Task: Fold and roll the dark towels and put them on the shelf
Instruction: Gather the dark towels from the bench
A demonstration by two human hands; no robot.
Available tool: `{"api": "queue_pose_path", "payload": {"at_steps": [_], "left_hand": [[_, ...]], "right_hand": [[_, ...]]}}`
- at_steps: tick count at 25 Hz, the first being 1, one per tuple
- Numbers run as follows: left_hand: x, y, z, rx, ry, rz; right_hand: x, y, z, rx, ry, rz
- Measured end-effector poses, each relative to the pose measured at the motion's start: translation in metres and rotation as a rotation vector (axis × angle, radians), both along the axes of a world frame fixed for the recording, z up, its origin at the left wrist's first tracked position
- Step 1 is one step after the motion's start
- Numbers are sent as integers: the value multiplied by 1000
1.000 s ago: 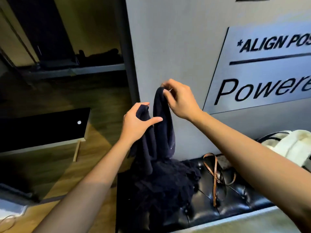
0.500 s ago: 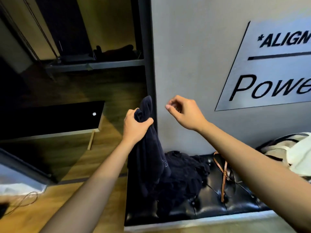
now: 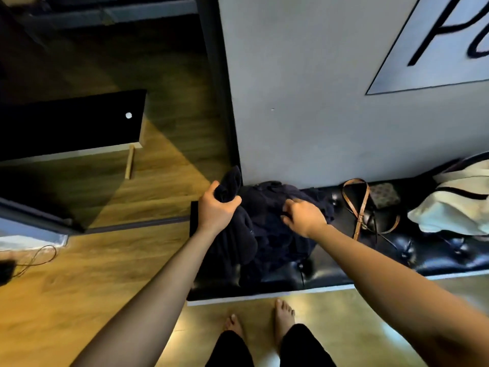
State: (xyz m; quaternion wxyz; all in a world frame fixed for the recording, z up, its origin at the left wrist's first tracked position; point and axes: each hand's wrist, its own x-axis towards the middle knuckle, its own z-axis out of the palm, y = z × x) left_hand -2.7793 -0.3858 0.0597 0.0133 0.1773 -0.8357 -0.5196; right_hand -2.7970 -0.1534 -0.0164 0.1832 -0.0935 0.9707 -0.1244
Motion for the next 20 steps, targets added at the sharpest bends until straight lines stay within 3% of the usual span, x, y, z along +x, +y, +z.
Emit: {"api": "queue_pose_path", "payload": {"at_steps": [3, 5, 9, 14, 20], "left_hand": [[-8, 11, -48, -34, -63, 23], [-12, 15, -70, -36, -80, 21], [-18, 21, -86, -3, -64, -3], [-17, 20, -44, -39, -56, -30], [-25, 0, 65, -79, 72, -53]], "right_hand": [[0, 6, -67, 196, -67, 132], [-2, 5, -98, 277, -5, 183], [-9, 4, -117, 277, 115, 184], [-23, 3, -67, -23, 295, 79], [-53, -14, 99, -255, 568, 7]]}}
